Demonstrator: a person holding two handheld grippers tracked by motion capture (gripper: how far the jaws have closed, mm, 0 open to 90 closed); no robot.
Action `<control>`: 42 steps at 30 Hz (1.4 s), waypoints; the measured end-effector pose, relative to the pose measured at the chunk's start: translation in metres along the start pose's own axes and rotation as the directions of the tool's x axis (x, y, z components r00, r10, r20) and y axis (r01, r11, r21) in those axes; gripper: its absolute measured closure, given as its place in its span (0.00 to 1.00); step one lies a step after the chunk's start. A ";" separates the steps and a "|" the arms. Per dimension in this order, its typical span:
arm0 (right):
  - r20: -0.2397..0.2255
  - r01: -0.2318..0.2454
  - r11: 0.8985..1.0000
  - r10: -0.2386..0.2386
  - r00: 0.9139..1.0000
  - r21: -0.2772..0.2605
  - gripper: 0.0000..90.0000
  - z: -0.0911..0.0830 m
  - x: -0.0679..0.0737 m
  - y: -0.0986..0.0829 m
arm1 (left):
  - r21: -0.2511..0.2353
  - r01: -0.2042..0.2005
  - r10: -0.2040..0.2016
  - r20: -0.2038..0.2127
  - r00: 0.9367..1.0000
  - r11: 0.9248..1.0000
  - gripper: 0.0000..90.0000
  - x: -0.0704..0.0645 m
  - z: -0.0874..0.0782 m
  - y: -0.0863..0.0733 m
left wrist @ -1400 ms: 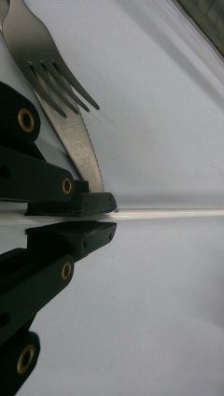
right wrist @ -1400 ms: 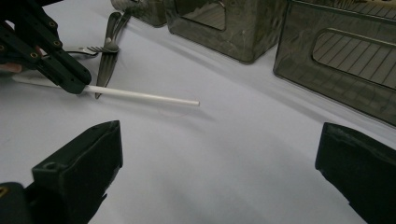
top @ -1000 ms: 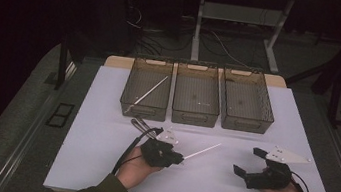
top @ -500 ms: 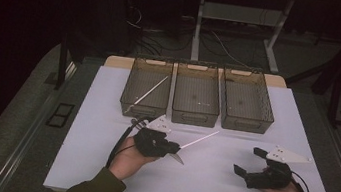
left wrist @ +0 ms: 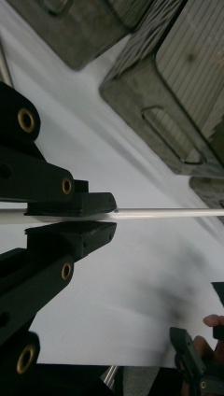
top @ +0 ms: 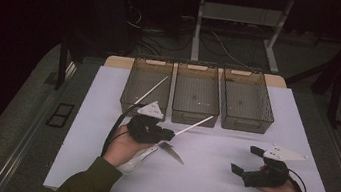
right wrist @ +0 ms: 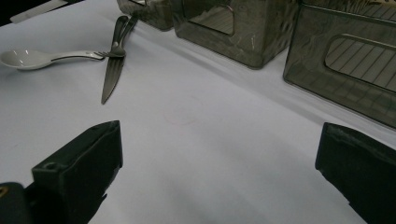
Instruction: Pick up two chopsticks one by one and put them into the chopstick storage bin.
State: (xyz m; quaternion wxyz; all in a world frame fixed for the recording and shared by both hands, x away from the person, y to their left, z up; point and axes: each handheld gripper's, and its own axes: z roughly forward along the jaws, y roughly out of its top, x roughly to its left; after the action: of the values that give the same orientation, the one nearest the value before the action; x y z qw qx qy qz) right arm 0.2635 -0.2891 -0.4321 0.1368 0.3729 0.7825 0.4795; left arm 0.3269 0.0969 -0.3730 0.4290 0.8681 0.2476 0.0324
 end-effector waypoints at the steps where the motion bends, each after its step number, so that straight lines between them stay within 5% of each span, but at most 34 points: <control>1: -0.001 -0.001 1.000 0.001 1.000 0.001 0.01 0.000 0.000 0.000 | -0.004 0.003 -0.003 -0.006 1.000 1.000 0.93 0.002 0.000 0.002; 14: -0.003 -0.002 1.000 0.002 1.000 -0.003 0.01 0.000 0.000 0.001 | -0.027 0.011 -0.014 -0.095 0.995 1.000 0.93 0.044 -0.019 0.038; 20: -0.002 -0.002 1.000 0.002 1.000 -0.001 0.01 0.001 0.001 0.001 | -0.051 0.028 -0.035 -0.151 0.988 0.998 0.93 0.068 -0.028 0.053; 42: 0.005 -0.001 1.000 0.001 1.000 0.000 0.01 -0.001 0.001 0.000 | -0.080 0.110 -0.130 -0.324 0.937 0.991 0.93 0.148 -0.024 0.044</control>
State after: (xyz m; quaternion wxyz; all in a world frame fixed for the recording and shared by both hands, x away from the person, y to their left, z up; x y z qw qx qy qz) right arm 0.2623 -0.2890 -0.4319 0.1385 0.3744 0.7819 0.4788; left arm 0.4674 0.1594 -0.3473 0.4091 0.8204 0.3670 0.1579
